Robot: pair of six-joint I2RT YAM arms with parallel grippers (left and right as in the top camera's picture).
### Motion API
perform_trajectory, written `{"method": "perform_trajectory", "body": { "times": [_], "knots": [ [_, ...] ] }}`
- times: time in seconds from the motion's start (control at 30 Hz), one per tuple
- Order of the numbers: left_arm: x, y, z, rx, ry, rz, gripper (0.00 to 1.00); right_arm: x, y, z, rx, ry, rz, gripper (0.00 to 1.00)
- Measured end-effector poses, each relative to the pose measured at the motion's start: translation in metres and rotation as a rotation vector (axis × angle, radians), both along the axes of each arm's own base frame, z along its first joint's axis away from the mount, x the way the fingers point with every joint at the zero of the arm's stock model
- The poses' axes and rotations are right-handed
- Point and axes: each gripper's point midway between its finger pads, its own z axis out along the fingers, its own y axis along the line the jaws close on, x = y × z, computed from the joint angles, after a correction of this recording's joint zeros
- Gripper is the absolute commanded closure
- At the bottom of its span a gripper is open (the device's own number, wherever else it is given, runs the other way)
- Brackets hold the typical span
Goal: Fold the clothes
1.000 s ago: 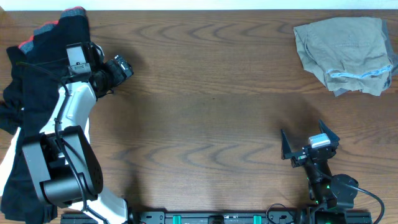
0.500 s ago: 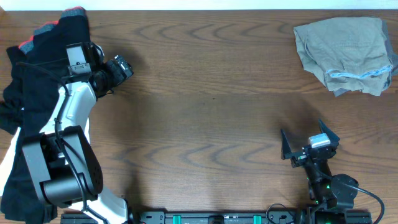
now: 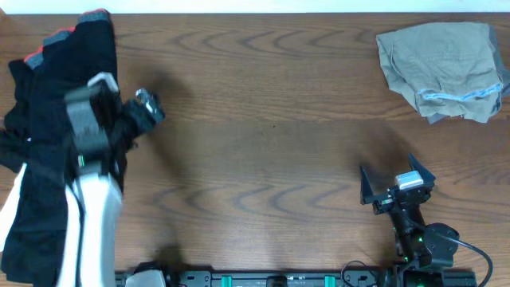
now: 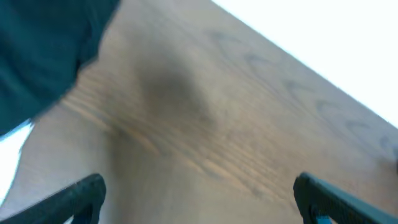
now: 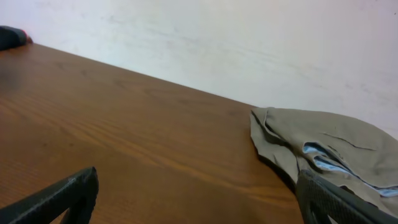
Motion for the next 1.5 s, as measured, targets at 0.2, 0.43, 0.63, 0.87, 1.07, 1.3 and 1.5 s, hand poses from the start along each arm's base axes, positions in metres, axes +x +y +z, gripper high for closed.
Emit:
{"method": "perform_trajectory", "body": {
  "times": [0.2,0.43,0.63,0.87,1.07,1.3,1.5],
  "knots": [
    [-0.05,-0.008,0.004,0.111,-0.209,-0.018,0.02,0.0,0.0,0.0,0.0,0.001,-0.001,0.01],
    [-0.088,-0.04,-0.003,0.282,-0.392,-0.167,0.02,0.0,0.0,0.0,0.0,0.0,-0.002,0.01],
    [-0.099,-0.046,-0.01,0.368,-0.522,-0.196,0.02,0.0,0.0,0.0,0.0,0.0,-0.003,0.01],
    [-0.106,-0.047,-0.038,0.389,-0.525,-0.204,0.02,0.0,0.0,0.0,0.0,0.0,-0.002,0.01],
    [-0.111,-0.044,-0.038,0.398,-0.526,-0.185,0.02,0.0,0.0,0.0,0.0,0.0,-0.003,0.01],
    [-0.114,-0.04,-0.028,0.424,-0.554,-0.161,0.02,0.0,0.0,0.0,0.0,0.0,-0.003,0.01],
    [-0.114,-0.046,-0.028,0.43,-0.557,-0.186,0.02,0.0,0.0,0.0,0.0,0.0,-0.003,0.01]
  ]
}}
